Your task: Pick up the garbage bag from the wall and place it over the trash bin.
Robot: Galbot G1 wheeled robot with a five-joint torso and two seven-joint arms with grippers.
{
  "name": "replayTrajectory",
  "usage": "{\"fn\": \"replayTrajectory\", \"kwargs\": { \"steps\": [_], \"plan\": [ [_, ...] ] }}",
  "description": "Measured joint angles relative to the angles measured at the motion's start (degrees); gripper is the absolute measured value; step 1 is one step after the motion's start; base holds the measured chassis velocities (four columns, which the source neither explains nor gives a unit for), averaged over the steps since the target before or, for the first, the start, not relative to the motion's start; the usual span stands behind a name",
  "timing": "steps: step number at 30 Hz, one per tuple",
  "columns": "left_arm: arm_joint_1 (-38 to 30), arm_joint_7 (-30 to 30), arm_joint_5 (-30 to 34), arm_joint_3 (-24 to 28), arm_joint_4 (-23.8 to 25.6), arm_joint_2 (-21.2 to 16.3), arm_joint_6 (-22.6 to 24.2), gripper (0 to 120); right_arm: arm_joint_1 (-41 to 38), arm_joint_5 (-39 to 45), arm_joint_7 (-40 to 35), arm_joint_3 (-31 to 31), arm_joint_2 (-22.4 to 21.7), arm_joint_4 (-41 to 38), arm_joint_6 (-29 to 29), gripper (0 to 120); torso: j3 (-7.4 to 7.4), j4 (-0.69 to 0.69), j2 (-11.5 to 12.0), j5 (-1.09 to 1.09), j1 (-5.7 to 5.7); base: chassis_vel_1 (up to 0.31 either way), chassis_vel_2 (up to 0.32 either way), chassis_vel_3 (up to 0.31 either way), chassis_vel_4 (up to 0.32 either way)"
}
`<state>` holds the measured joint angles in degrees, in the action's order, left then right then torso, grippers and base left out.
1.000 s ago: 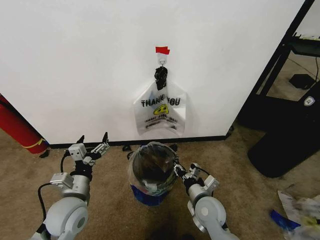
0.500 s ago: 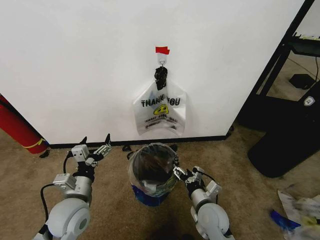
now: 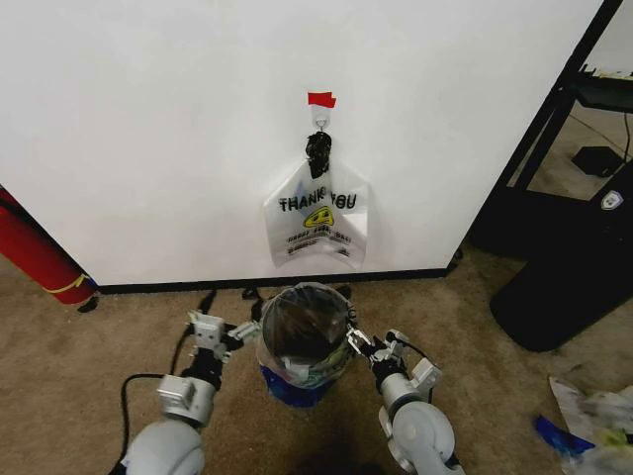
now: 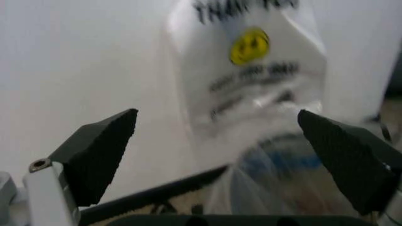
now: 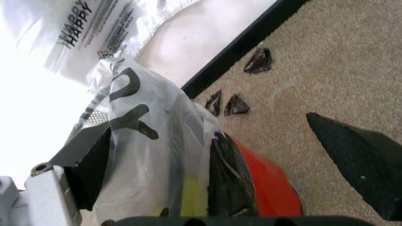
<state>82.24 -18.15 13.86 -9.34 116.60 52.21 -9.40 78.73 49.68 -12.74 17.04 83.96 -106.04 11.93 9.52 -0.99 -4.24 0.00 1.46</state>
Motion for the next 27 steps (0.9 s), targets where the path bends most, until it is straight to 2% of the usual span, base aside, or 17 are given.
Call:
{"fn": "replayTrajectory", "kwargs": {
  "steps": [2, 9, 20, 27],
  "plan": [
    [-0.87, 0.53, -2.16, 2.9, -2.25, -1.06, 0.01, 100, 0.19, 0.23, -0.13, 0.03, -0.15, -0.37, 0.15, 100, 0.0, 0.0, 0.0, -0.01, 0.0, 0.0, 0.0, 0.0, 0.0],
    [-1.36, 1.38, -5.61, 7.51, -6.01, -1.37, 0.01, 100, 0.12, 0.93, -0.47, 0.04, -0.25, -0.7, 0.56, 100, 0.0, 0.02, 0.0, 0.0, 0.0, 0.0, 0.0, 0.0, 0.0],
    [-2.83, 0.92, -6.15, 9.6, -10.56, -0.3, -0.72, 100, 0.36, 6.48, -0.78, 1.72, -0.05, -1.4, 1.64, 100, 0.0, 0.0, 0.0, 0.0, 0.0, 0.0, 0.0, 0.0, 0.0],
    [-3.09, 0.14, -5.9, 9.67, -9.94, 0.2, -0.72, 100, 1.47, 12.67, 3.88, 3.54, -1.04, -3.66, 4.22, 100, 0.0, 0.0, 0.0, -0.01, 0.0, 0.0, 0.0, 0.0, 0.0]
  ]
}}
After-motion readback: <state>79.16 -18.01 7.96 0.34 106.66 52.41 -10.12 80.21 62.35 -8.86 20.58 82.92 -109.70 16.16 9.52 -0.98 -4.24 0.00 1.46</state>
